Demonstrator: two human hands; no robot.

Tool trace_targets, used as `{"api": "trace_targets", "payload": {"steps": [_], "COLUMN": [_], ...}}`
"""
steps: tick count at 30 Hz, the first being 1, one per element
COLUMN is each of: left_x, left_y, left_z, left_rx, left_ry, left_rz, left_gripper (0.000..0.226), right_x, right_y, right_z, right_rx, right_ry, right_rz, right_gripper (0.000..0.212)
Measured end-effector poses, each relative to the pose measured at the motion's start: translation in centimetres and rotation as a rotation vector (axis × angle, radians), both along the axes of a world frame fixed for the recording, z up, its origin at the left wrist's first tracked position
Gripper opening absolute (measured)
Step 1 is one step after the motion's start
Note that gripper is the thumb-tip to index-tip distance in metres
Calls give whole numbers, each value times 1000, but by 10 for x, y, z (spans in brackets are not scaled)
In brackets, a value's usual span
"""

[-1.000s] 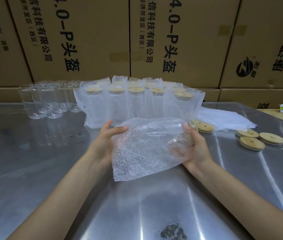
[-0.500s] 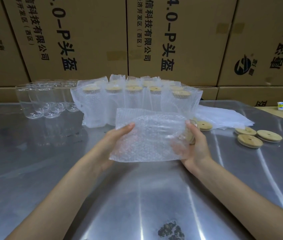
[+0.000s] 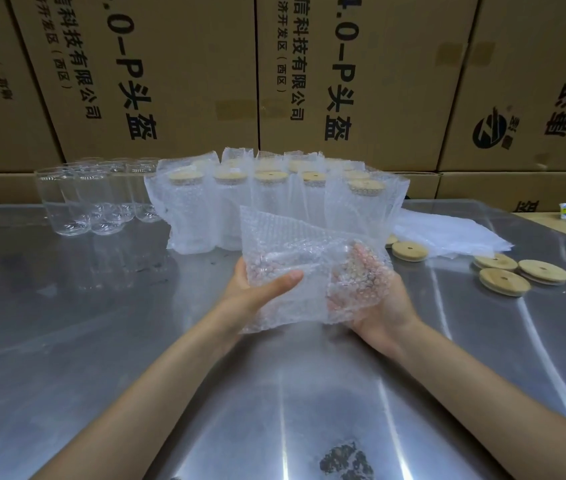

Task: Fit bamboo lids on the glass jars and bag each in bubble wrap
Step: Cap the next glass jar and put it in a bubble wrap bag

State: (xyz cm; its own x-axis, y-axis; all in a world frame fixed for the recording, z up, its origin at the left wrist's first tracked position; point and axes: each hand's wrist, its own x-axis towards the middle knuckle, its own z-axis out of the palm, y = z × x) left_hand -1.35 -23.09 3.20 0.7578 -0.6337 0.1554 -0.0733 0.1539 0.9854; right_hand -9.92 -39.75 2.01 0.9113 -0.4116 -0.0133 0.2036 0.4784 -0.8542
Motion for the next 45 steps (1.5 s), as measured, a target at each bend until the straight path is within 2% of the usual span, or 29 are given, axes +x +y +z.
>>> {"api": "trace_targets", "payload": {"steps": [3, 7, 9, 13, 17, 19, 21, 24, 27, 31, 34, 35, 37, 38, 40, 43, 45], "left_x": [-1, 9, 10, 2, 1, 2, 3, 6, 8, 11, 14, 13, 12, 11, 9, -7, -19], "left_y": [-1, 4, 3, -1, -2, -3, -3, -1, 0, 0, -5, -6, -7, -7, -9, -15, -18], "left_z": [3, 9, 8, 5, 6, 5, 3, 1, -3, -5, -6, -5, -2, -2, -1, 0, -4], "left_rx": [52, 71, 79, 105, 110, 88, 38, 7, 53, -22, -107, -153, -260, -306, -340, -319, -251], "left_ry": [-26, 26, -4, -52, -83, -89, -76, -37, -48, 4, 195, 260, 330, 356, 365, 318, 213], "left_rz": [-65, 13, 63, 68, 54, 45, 26, -13, -19, 39, 29, 13, -19, -26, 12, 177, 266], "left_gripper": [77, 103, 109, 99, 46, 34, 39, 64, 79, 74, 74, 69, 40, 29, 31, 79, 83], "right_x": [1, 2, 1, 0, 1, 1, 1, 0, 1, 3, 6, 6, 3, 1, 0, -1, -1], "right_y": [-2, -4, -5, -3, -3, -3, -3, -3, -3, -4, -9, -12, -15, -14, -5, 26, 45], "right_z": [-2, -2, -2, -3, -3, -3, -3, -5, -6, -1, 1, 2, 3, 3, 4, 0, -3], "right_rx": [50, 43, 16, 13, 16, 13, -4, -41, -110, -186, -216, -177, -90, -39, 27, -84, -97], "right_ry": [-33, -47, -51, -100, -121, -128, -124, -102, -97, -45, -13, -8, 4, 13, 47, 72, -12], "right_rz": [-71, -72, -67, -62, -105, -109, -99, -86, -73, -109, -267, -362, -465, -435, -239, 225, 414], "right_gripper": [64, 46, 38, 44, 46, 43, 47, 50, 36, 31, 34, 38, 56, 70, 91, 88, 80]}}
